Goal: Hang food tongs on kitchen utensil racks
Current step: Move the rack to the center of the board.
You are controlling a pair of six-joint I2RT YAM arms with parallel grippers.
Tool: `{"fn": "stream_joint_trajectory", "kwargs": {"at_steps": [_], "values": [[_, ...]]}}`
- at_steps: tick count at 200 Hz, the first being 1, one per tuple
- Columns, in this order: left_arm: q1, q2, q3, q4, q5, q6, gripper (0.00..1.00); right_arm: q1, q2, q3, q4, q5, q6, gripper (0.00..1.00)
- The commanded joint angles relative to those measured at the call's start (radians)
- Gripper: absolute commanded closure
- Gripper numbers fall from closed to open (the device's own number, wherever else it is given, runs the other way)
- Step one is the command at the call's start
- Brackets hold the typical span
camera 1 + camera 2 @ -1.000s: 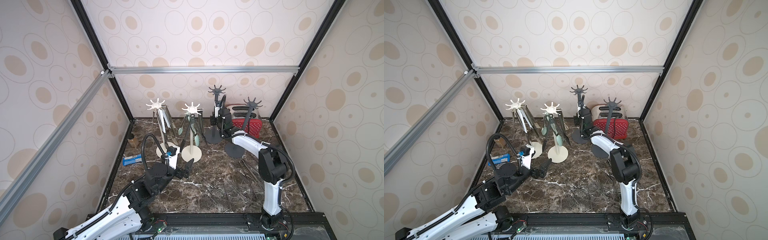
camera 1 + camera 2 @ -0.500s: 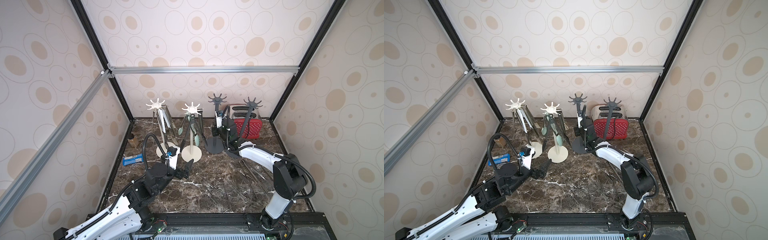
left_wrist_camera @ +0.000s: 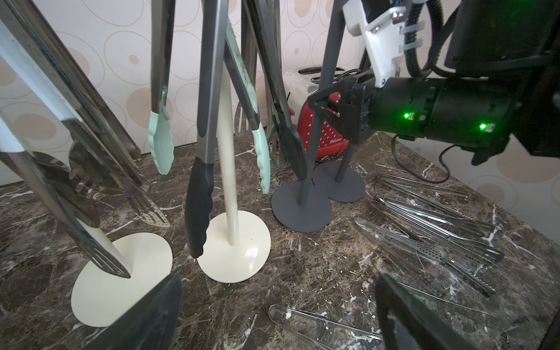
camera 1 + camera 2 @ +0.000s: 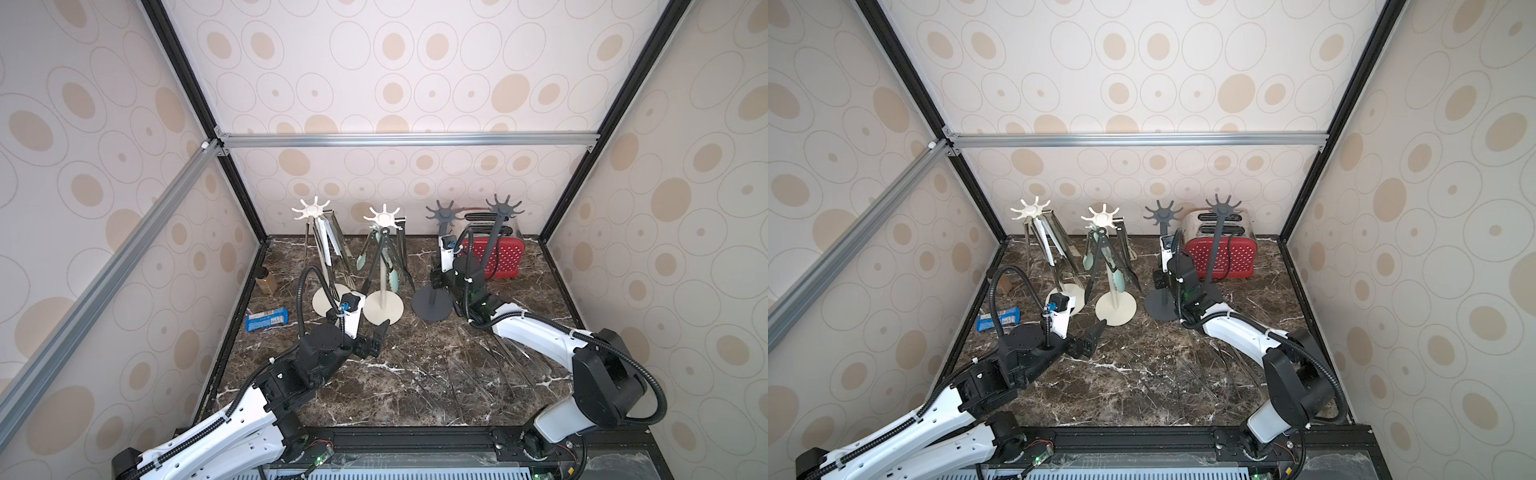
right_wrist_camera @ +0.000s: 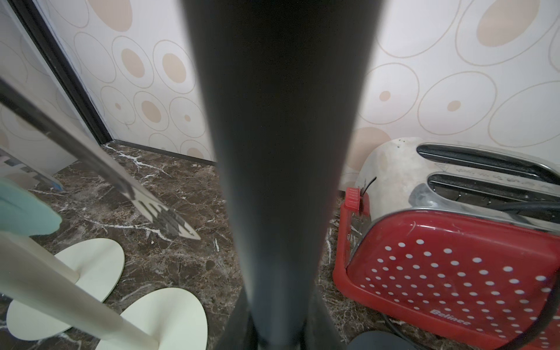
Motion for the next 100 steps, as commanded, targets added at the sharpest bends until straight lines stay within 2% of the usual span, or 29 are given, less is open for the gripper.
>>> {"fn": "stream_joint_trajectory", "kwargs": {"at_steps": [1, 100], "values": [[0.007, -0.002, 0.025, 0.003, -0.004, -0.016, 0.02, 0.014, -0.061, -0.021, 0.117, 0.046, 0.028, 1.0], [0.007, -0.001, 0.015, 0.008, 0.006, -0.019, 0.02, 0.074, -0.128, -0.108, 0.09, 0.107, 0.09, 1.0]]}}
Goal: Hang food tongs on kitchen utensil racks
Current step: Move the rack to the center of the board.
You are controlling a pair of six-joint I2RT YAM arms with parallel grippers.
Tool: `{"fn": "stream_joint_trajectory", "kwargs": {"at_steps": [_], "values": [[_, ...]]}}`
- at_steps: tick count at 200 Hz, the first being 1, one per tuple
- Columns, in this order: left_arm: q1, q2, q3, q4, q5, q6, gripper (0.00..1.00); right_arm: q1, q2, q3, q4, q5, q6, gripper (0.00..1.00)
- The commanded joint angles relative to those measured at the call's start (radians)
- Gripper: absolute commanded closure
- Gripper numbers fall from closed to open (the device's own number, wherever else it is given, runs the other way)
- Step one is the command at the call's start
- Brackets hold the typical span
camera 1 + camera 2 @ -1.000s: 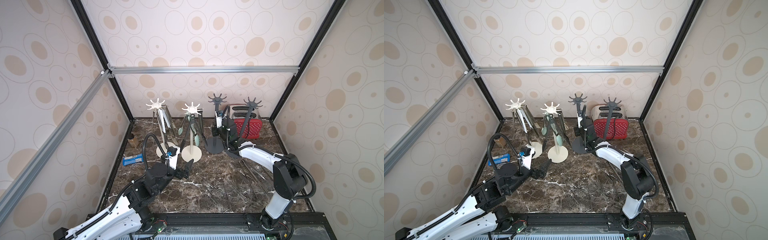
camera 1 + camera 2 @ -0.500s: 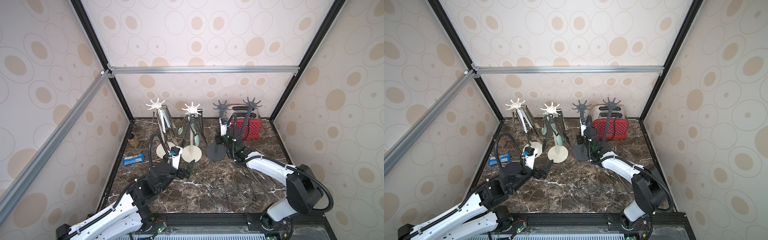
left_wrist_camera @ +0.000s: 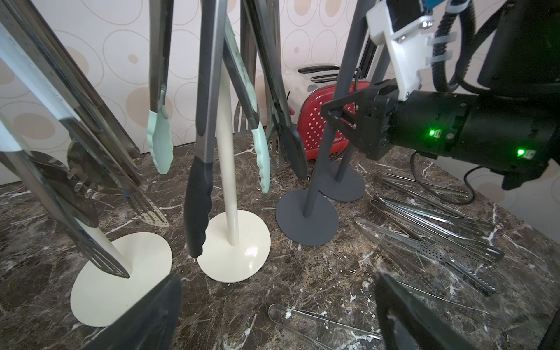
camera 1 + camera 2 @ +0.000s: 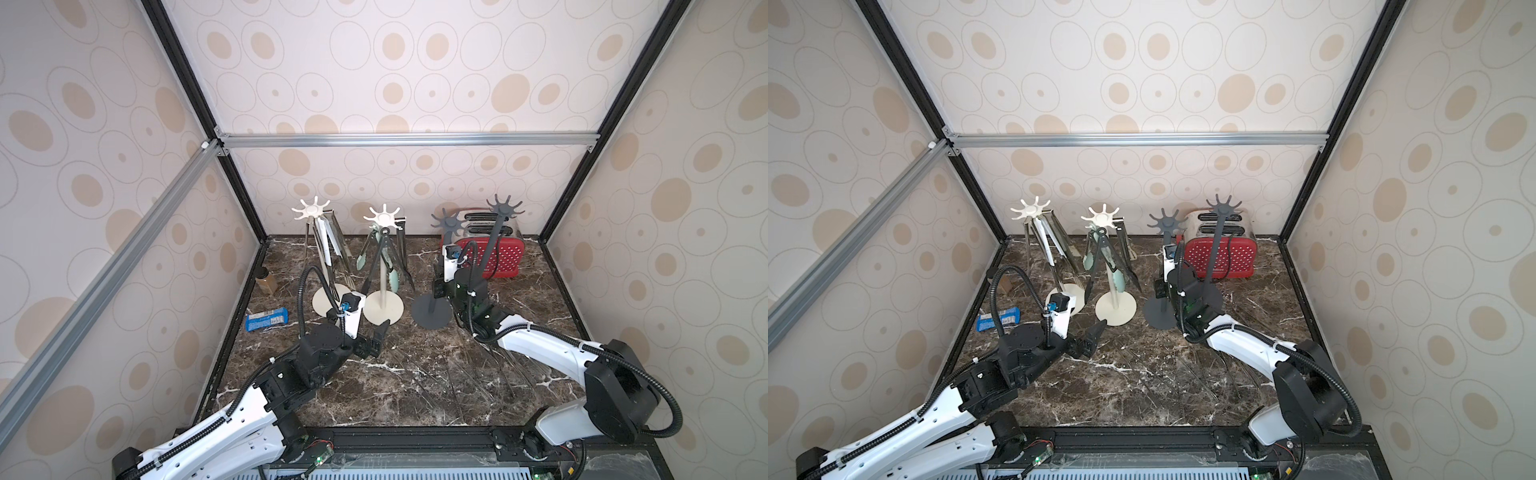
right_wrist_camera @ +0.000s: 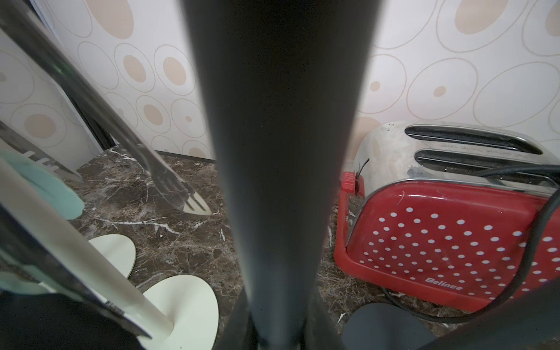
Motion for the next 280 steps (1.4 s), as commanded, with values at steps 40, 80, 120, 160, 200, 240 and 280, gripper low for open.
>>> {"fn": "stream_joint_trajectory", "kwargs": {"at_steps": [40, 80, 120, 160, 200, 240, 280], "values": [[0.008, -0.002, 0.008, 0.013, 0.005, -0.021, 0.02, 0.02, -0.033, -0.023, 0.069, 0.051, 0.03, 1.0], [0.008, -0.002, 0.004, 0.012, 0.005, -0.023, 0.02, 0.022, -0.013, -0.021, 0.049, 0.065, 0.033, 1.0], [0.008, 0.004, 0.008, 0.006, 0.005, -0.025, 0.02, 0.022, -0.008, -0.01, 0.02, 0.065, 0.037, 0.9], [0.007, 0.012, 0.013, 0.0, 0.005, -0.03, 0.02, 0.021, -0.008, -0.005, 0.014, 0.057, 0.038, 0.72], [0.007, 0.021, 0.024, -0.014, 0.005, -0.036, 0.02, 0.022, -0.012, -0.003, 0.003, 0.05, 0.041, 0.64], [0.008, 0.021, 0.024, -0.024, 0.006, -0.053, 0.03, 0.021, -0.031, -0.011, -0.018, 0.043, 0.05, 0.46], [0.007, 0.022, 0.027, -0.045, 0.006, -0.078, 0.03, 0.02, -0.068, -0.029, -0.053, 0.032, 0.044, 0.32]]}}
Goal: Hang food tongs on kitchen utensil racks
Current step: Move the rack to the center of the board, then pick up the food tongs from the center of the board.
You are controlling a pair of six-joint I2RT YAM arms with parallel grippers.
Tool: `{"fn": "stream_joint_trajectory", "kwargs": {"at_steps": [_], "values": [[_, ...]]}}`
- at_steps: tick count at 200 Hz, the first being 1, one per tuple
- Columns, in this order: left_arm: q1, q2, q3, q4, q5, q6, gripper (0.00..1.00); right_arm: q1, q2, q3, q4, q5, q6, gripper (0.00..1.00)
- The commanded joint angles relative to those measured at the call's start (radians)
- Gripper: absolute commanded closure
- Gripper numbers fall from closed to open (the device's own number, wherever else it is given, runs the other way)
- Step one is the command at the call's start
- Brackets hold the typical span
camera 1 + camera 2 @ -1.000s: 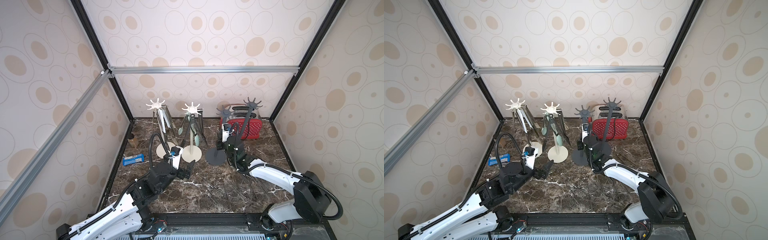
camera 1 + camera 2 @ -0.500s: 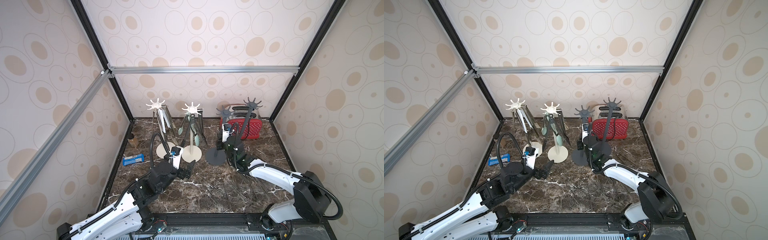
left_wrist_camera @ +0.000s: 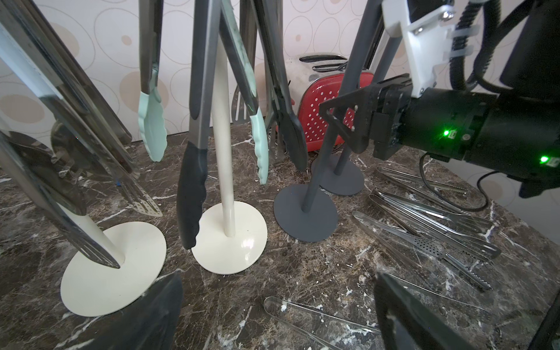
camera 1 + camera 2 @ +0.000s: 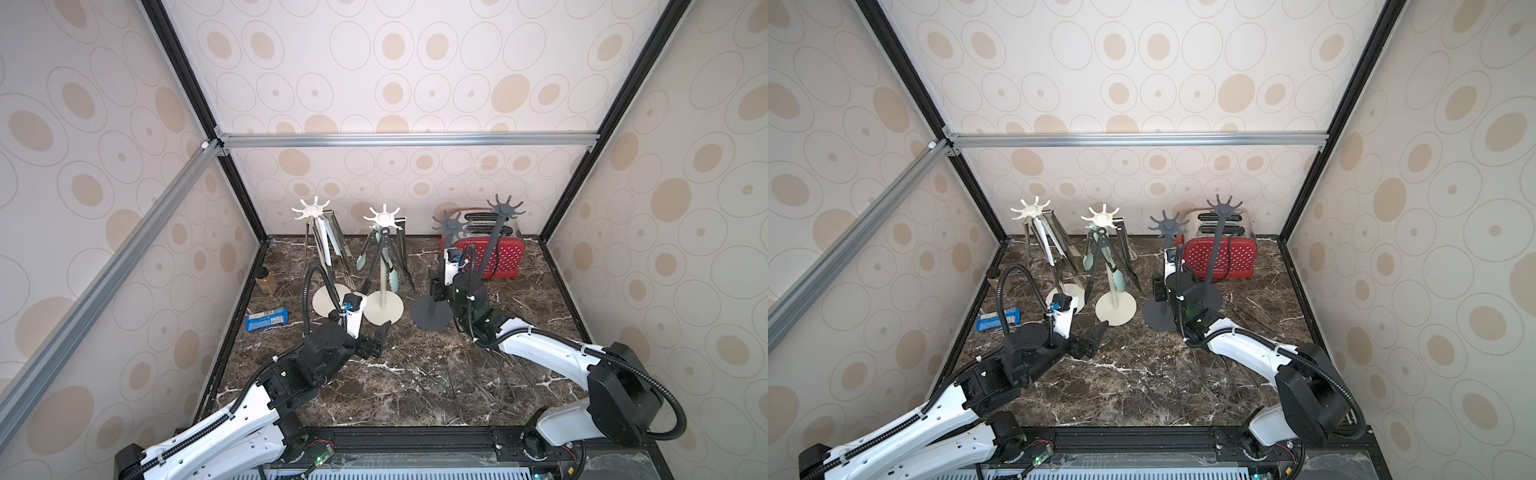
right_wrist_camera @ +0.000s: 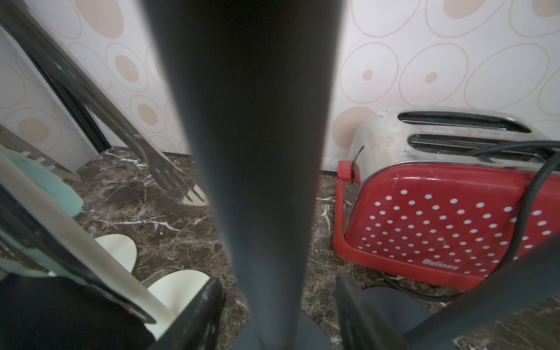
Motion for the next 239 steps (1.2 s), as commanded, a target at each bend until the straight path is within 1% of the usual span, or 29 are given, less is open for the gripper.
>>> {"fn": "stream_joint_trajectory", "kwargs": {"at_steps": [1, 33, 65, 89, 102, 122, 133, 147, 161, 179, 189, 195, 215, 239], "values": [[0.008, 0.0, 0.027, -0.03, 0.002, -0.034, 0.03, 0.007, -0.05, -0.01, -0.026, -0.006, -0.001, 0.32], [0.007, 0.004, 0.037, -0.066, 0.0, -0.069, 0.04, 0.007, -0.11, -0.037, -0.087, -0.011, -0.003, 0.27], [0.007, 0.006, 0.037, -0.101, -0.004, -0.107, 0.04, 0.007, -0.199, -0.071, -0.197, 0.009, 0.001, 0.26], [0.008, 0.012, 0.032, -0.111, 0.045, -0.132, 0.04, 0.006, -0.269, -0.103, -0.292, 0.059, -0.006, 0.27], [0.008, 0.016, 0.028, -0.115, 0.072, -0.159, 0.05, 0.003, -0.307, -0.109, -0.365, 0.095, 0.016, 0.27], [0.007, 0.027, 0.02, -0.128, 0.103, -0.199, 0.08, -0.027, -0.364, -0.102, -0.521, 0.138, 0.094, 0.3], [0.007, 0.029, 0.014, -0.134, 0.114, -0.218, 0.09, -0.063, -0.39, -0.1, -0.615, 0.149, 0.154, 0.32], [0.007, 0.028, 0.002, -0.133, 0.121, -0.238, 0.09, -0.135, -0.415, -0.095, -0.725, 0.118, 0.215, 0.34], [0.007, 0.027, -0.011, -0.125, 0.127, -0.248, 0.09, -0.228, -0.424, -0.094, -0.806, 0.062, 0.259, 0.37], [0.007, 0.031, -0.017, -0.114, 0.138, -0.248, 0.09, -0.342, -0.406, -0.082, -0.882, -0.011, 0.28, 0.38], [0.007, 0.035, -0.017, -0.111, 0.144, -0.242, 0.09, -0.387, -0.38, -0.074, -0.909, -0.045, 0.281, 0.39], [0.007, 0.036, -0.015, -0.11, 0.147, -0.237, 0.08, -0.436, -0.36, -0.066, -0.923, -0.065, 0.281, 0.39], [0.007, 0.039, -0.016, -0.1, 0.154, -0.223, 0.06, -0.521, -0.26, -0.035, -0.962, -0.128, 0.275, 0.4], [0.006, 0.038, -0.019, -0.078, 0.173, -0.215, 0.03, -0.586, -0.119, 0.003, -0.988, -0.156, 0.254, 0.43]]}}
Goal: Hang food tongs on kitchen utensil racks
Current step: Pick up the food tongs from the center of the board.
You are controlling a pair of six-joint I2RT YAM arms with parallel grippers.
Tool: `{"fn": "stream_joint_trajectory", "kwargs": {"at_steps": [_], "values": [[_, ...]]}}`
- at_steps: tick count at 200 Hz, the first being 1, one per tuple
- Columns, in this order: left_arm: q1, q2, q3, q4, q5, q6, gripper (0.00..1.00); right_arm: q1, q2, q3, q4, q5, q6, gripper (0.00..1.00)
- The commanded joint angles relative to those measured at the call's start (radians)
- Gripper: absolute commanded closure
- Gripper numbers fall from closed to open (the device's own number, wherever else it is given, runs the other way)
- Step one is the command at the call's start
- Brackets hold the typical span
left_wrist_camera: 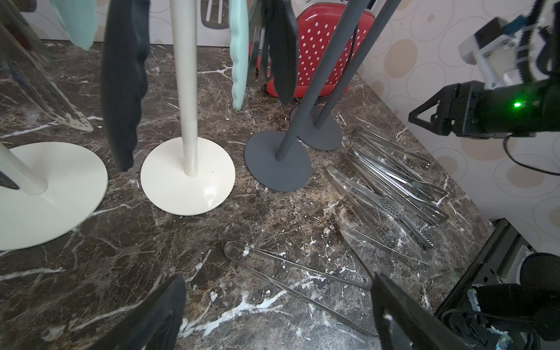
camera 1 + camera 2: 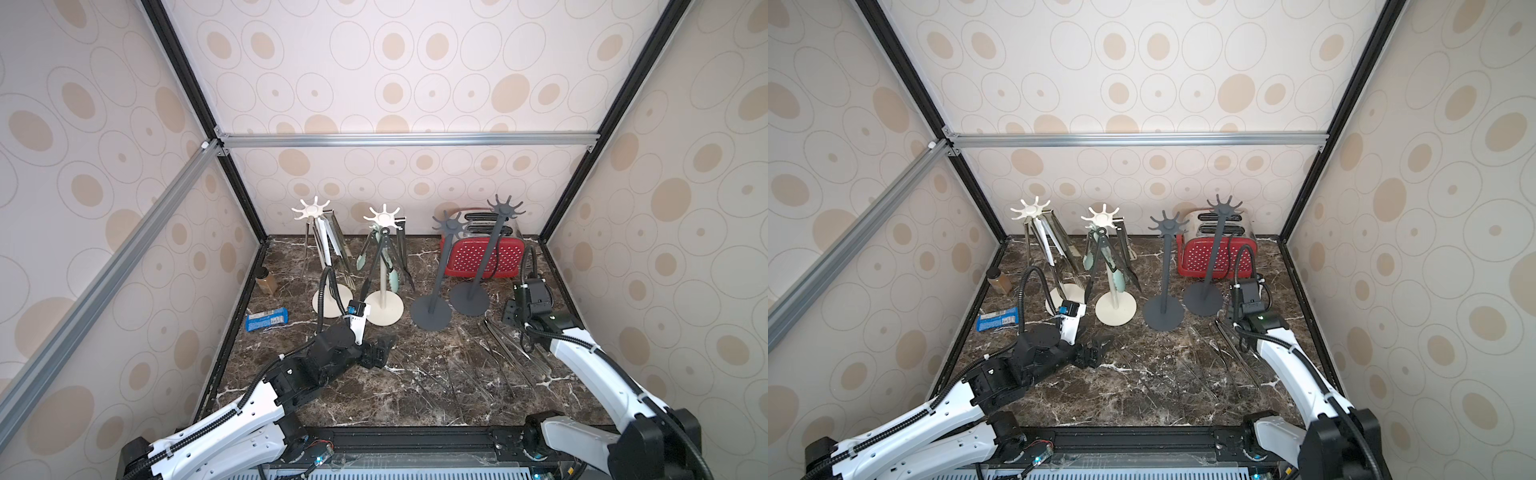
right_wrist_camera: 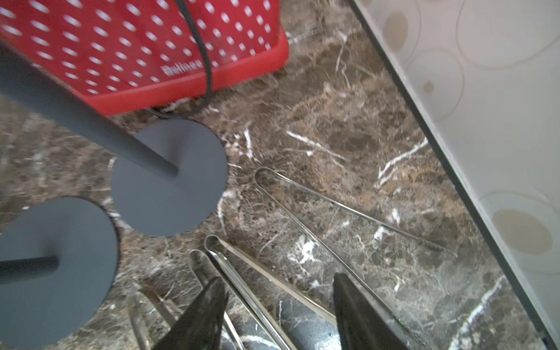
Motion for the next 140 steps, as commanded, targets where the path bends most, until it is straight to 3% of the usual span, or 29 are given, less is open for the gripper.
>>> {"fn": "stream_joint_trajectory", "kwargs": {"at_steps": [1, 50, 140], "values": [[0.006, -0.003, -0.002, 0.03, 0.022, 0.0, 0.03, -0.054, 0.111, 0.048, -0.093, -0.069, 0.004, 0.43], [0.007, -0.005, -0.013, 0.051, 0.042, -0.002, 0.03, -0.112, 0.305, 0.113, -0.099, -0.138, -0.068, 0.49], [0.006, 0.028, -0.021, 0.07, 0.022, -0.022, 0.02, -0.198, 0.475, 0.189, -0.081, -0.224, -0.194, 0.54]]}}
